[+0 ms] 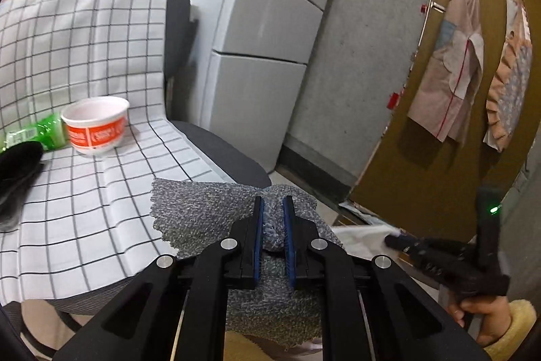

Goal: Collect trash
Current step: 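Carry the tissue and grey cloth over the bin and open both tools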

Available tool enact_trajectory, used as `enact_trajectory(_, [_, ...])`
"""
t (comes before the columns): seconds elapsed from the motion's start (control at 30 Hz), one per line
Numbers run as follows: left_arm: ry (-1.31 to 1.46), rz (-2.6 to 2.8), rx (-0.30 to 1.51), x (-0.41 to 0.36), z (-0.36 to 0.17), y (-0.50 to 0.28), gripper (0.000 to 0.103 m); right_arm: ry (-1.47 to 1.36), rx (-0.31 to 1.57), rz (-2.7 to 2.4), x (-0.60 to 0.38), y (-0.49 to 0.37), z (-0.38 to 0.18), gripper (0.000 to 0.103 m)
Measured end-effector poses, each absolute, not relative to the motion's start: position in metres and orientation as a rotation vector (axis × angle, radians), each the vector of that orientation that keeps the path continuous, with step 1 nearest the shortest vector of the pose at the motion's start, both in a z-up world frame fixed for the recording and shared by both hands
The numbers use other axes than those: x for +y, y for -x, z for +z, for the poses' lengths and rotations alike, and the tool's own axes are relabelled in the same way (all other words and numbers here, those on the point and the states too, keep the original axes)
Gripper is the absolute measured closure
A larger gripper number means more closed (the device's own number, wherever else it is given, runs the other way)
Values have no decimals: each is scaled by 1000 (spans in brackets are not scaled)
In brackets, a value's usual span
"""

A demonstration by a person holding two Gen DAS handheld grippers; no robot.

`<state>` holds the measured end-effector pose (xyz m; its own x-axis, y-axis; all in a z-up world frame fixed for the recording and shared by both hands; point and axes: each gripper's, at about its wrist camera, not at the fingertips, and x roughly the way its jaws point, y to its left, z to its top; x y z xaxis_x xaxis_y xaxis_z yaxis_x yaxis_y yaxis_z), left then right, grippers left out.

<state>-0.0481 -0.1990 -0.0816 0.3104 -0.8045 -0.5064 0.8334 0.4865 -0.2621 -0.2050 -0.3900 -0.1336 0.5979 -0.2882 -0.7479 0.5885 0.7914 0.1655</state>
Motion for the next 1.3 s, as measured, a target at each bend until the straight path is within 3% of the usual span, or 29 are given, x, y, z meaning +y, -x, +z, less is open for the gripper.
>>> enact_trajectory(0.1, [-56, -1089, 655, -206, -87, 47, 92, -472, 805, -535, -398, 208, -149, 96])
enact_trajectory(0.23, [-59, -1094, 666, -208, -90, 46, 92, -482, 812, -543, -401, 211, -154, 70])
enact_trajectory(0.57, [-71, -1150, 693, -210, -94, 51, 92, -438, 680, -550, -399, 210, -116, 70])
enact_trajectory(0.9, [-168, -1353, 740, -270, -118, 84, 91, -386, 583, -601, -411, 228, -83, 70])
enact_trajectory(1.0, [-207, -1385, 771, -291, -128, 94, 83, -385, 579, -620, -417, 235, -84, 70])
enact_trajectory(1.1, [-240, -1388, 784, -305, -135, 100, 65, -397, 585, -632, -424, 240, -87, 70])
enact_trajectory(1.3, [-240, -1357, 793, -304, -138, 93, 64, -415, 603, -629, -427, 241, -95, 69])
